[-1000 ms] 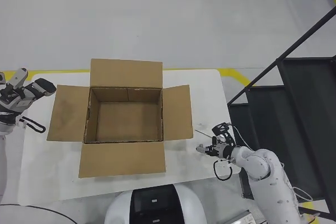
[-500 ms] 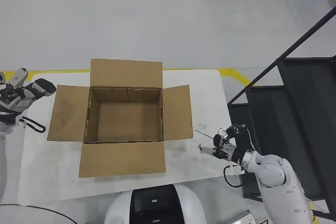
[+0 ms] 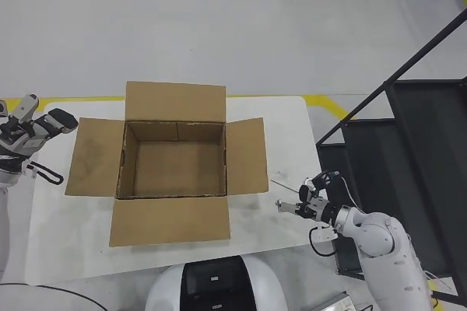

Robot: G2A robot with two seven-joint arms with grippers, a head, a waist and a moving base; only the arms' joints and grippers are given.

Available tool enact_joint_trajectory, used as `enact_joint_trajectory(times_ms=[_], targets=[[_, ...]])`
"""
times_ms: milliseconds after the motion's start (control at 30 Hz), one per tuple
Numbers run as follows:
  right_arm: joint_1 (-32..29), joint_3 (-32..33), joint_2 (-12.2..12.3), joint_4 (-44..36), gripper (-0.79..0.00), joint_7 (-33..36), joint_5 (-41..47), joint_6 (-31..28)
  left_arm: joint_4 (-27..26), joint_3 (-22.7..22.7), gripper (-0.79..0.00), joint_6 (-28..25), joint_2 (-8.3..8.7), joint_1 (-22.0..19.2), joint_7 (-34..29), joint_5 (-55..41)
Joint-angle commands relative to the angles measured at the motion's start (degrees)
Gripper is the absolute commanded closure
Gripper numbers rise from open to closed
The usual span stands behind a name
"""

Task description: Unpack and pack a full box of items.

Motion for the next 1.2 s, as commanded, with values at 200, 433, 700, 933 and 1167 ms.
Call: enact_joint_trajectory(times_ms=[200,433,700,933,1167], targets=[[4.1,-5.8,0.0,9.5,-0.785,-11.1,-17.0,1.0,0.0,0.0,-0.785,0.0,0.0,0.0,0.0,0.0],[8.2,-10.8,-0.3,15.8,-0.579,-18.6,-26.9,5.9,0.0,0.0,-0.785,0.0,0.0,0.0,0.0,0.0],[8.8,-12.3,0.0,17.9,0.0,-21.4,-31.1,8.2,0.0,0.0,-0.785,0.0,0.0,0.0,0.0,0.0],[6.1,-10.4,0.8,14.4,0.0,-23.7,-32.2,7.7,0.0,0.0,-0.785,0.0,0.0,0.0,0.0,0.0],[-0.5,-3.3,2.2,4.2,0.0,-23.3,-27.1,2.9,0.0,0.0,-0.785,0.0,0.0,0.0,0.0,0.0]])
